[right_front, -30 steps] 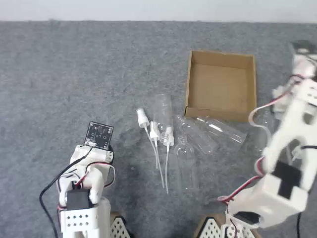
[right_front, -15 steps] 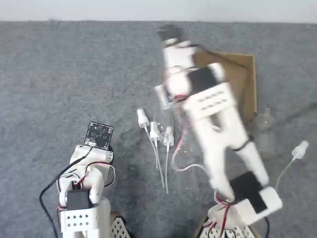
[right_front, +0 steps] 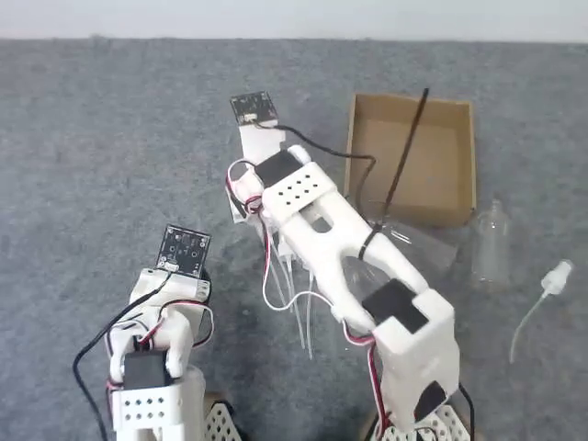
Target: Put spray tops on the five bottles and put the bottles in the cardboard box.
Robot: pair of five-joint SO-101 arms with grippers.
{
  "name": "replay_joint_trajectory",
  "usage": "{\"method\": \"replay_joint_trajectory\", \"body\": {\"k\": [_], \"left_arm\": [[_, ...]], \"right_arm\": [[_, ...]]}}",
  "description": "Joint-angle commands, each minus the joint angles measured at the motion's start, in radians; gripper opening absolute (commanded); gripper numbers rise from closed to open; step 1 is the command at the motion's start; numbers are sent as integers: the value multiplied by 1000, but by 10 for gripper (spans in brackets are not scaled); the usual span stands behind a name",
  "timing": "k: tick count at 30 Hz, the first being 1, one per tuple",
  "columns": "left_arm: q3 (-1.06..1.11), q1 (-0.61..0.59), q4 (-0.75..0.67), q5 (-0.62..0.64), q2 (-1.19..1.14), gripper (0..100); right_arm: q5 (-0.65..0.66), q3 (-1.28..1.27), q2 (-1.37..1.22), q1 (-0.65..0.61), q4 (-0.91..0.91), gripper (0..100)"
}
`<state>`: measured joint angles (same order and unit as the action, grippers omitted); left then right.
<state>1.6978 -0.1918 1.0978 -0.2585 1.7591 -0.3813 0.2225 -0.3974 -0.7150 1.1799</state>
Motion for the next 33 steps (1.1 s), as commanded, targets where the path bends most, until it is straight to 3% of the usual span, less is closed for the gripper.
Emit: {"method": "replay_joint_trajectory", "body": {"k": [1,4,10,18,27,33], "left_arm": [[-10,-5,3,-11,8,100],[-10,-5,3,-11,8,100],[-10,-5,3,-11,8,100],[-10,-5,3,-11,6,100],[-10,-5,3,-11,6,99],[-10,-5,3,-11,6,99]], "right_arm": [[-15,12,1,-13,-24,7],[-14,14,-19,-13,-25,18],[-17,12,-50,-47,-22,139],[-14,14,-61,-48,-13,148],[-11,15,125,110,114,145],[146,15,320,189,188,145]]}}
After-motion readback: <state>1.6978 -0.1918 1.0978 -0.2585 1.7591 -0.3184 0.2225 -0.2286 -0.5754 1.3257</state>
